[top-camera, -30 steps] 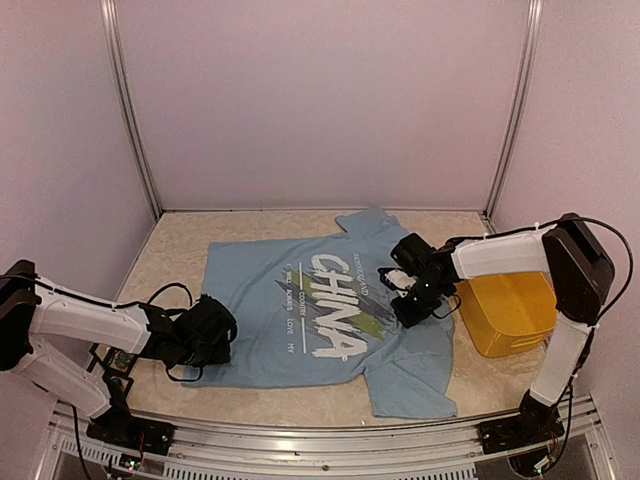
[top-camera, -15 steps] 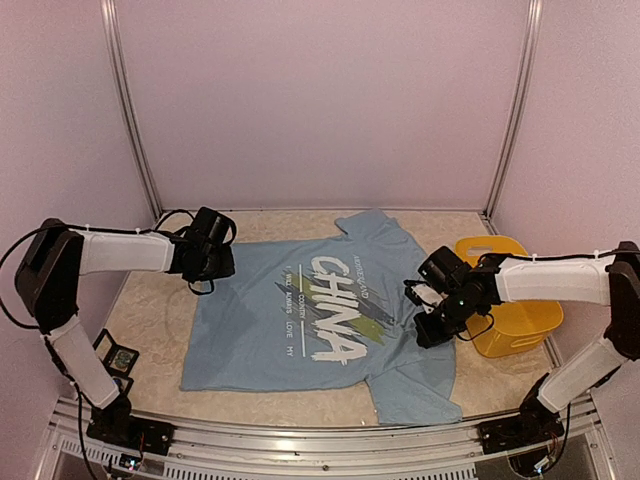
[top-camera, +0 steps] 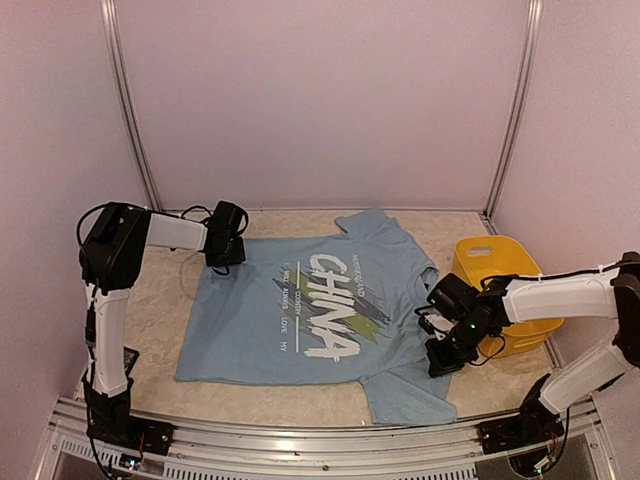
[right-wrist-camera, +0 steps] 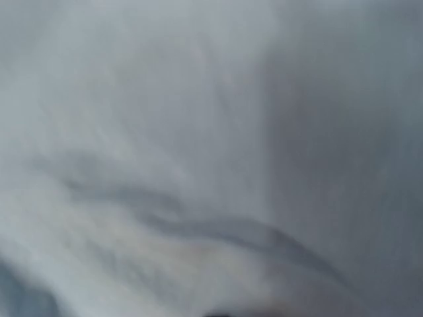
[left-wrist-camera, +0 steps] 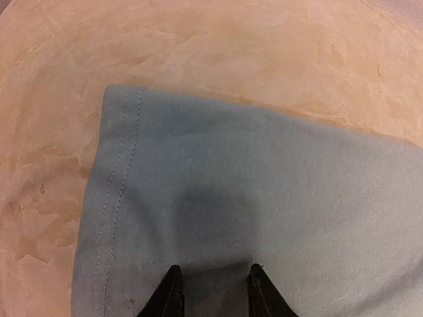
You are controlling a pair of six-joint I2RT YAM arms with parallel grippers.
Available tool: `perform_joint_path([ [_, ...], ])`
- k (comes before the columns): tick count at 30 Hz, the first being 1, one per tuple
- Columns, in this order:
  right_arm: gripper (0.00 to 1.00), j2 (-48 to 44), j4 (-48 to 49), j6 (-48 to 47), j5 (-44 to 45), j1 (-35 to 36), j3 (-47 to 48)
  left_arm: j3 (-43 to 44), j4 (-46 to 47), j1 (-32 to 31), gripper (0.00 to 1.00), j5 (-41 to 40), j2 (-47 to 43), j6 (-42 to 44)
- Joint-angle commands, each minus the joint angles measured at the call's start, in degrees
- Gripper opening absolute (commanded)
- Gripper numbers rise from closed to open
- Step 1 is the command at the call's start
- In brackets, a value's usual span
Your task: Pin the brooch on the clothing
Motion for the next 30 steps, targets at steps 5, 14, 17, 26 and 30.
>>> perform_joint_path([
  [5,0.0,-3.57,-3.8,2.53,-4.56,1.38,-3.5,2.77,-2.18,1.22,0.32,0.45,4.52,3.4],
  [14,0.17,1.44,-2.14,-10.67,5.69,1.07,20.67,-2.73,-3.16,0.66,0.5,4.58,-14.16,8.95],
  [17,0.42,3.39,5.56,-15.63,5.75,0.7,25.48,-8.79,-5.59,1.54,0.55,7.52,-22.37,7.7],
  [26,1.0,7.23,20.7,-22.49,2.83,-3.27,27.22,-20.99,-14.24,4.06,0.66,16.77,-44.16,1.51],
  [30,1.0,7.15,26.03,-20.77,-0.26,-6.97,26.48,-27.83,-12.93,5.8,0.68,16.7,-53.49,-4.48],
])
